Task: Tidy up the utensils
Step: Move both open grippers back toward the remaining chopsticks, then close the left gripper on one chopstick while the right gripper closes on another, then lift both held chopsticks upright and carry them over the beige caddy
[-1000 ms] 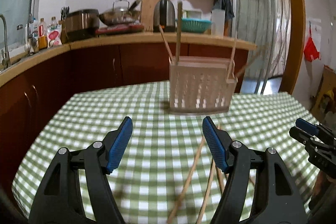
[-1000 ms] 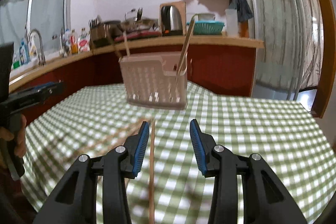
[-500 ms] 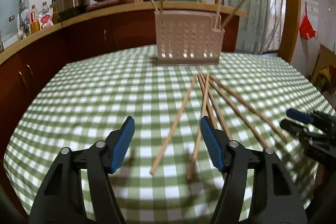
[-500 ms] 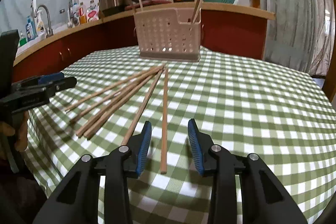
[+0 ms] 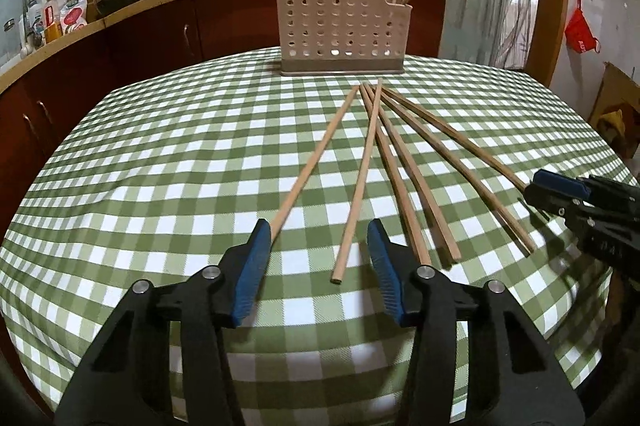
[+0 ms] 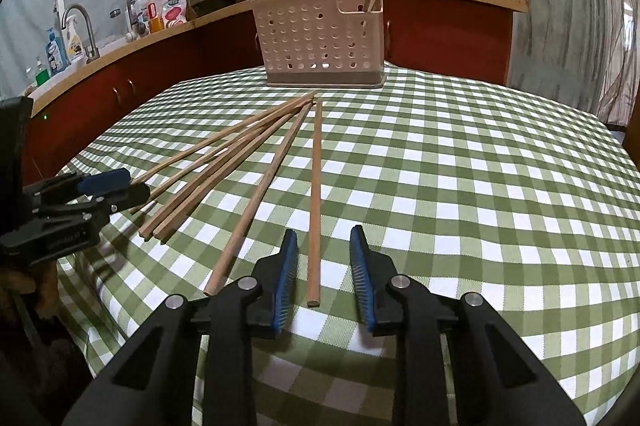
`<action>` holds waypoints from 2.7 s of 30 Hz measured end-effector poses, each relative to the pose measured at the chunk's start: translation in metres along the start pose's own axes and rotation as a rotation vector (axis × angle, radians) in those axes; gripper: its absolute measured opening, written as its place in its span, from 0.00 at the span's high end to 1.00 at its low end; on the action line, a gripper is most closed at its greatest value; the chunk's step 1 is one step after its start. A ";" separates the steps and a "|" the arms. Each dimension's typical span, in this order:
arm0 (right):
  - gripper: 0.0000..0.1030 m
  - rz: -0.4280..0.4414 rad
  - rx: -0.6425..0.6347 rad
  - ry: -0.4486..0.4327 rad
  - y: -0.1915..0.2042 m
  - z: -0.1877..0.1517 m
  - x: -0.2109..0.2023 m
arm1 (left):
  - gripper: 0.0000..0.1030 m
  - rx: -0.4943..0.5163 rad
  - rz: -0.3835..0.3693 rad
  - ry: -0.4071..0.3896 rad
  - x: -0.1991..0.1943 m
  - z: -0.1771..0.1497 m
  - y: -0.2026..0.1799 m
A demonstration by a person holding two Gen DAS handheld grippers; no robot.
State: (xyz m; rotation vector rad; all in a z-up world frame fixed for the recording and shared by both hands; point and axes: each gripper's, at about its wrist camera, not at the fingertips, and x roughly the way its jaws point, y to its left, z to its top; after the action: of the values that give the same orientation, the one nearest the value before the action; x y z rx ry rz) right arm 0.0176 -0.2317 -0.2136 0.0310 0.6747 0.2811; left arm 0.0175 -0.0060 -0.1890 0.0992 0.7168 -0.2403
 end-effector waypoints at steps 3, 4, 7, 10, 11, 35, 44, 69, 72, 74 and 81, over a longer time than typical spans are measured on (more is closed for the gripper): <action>0.75 0.003 -0.003 0.003 0.001 0.000 0.001 | 0.62 0.005 -0.007 0.014 0.004 -0.003 -0.002; 0.76 0.006 -0.005 0.006 0.001 0.000 0.001 | 0.64 0.005 -0.010 0.015 0.004 -0.004 -0.002; 0.79 0.006 -0.003 0.007 0.000 0.000 0.001 | 0.73 0.020 -0.023 0.006 0.003 -0.005 -0.005; 0.85 0.006 0.003 0.008 -0.001 -0.001 0.001 | 0.84 0.048 -0.029 0.000 0.002 -0.006 -0.012; 0.87 0.008 0.004 0.008 -0.001 -0.001 0.001 | 0.87 0.056 -0.032 -0.002 0.002 -0.006 -0.013; 0.93 -0.018 -0.010 -0.088 0.001 0.008 -0.026 | 0.94 0.066 -0.045 -0.063 -0.014 0.006 -0.012; 0.93 -0.042 0.000 -0.176 -0.002 0.025 -0.055 | 0.94 0.059 -0.035 -0.179 -0.048 0.028 -0.008; 0.93 -0.057 0.022 -0.312 -0.014 0.103 -0.102 | 0.94 -0.011 -0.012 -0.340 -0.099 0.109 0.039; 0.93 -0.056 0.010 -0.326 -0.013 0.114 -0.096 | 0.94 -0.003 -0.008 -0.349 -0.094 0.118 0.039; 0.93 -0.050 0.007 -0.336 -0.014 0.124 -0.091 | 0.94 -0.002 -0.011 -0.353 -0.090 0.124 0.040; 0.93 -0.057 -0.014 -0.364 -0.014 0.147 -0.075 | 0.94 0.009 0.000 -0.366 -0.075 0.145 0.045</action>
State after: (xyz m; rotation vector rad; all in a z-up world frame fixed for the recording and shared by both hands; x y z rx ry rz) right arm 0.0565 -0.2559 -0.0548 0.0480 0.3117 0.2181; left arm 0.0674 0.0264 -0.0302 0.0612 0.3518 -0.2535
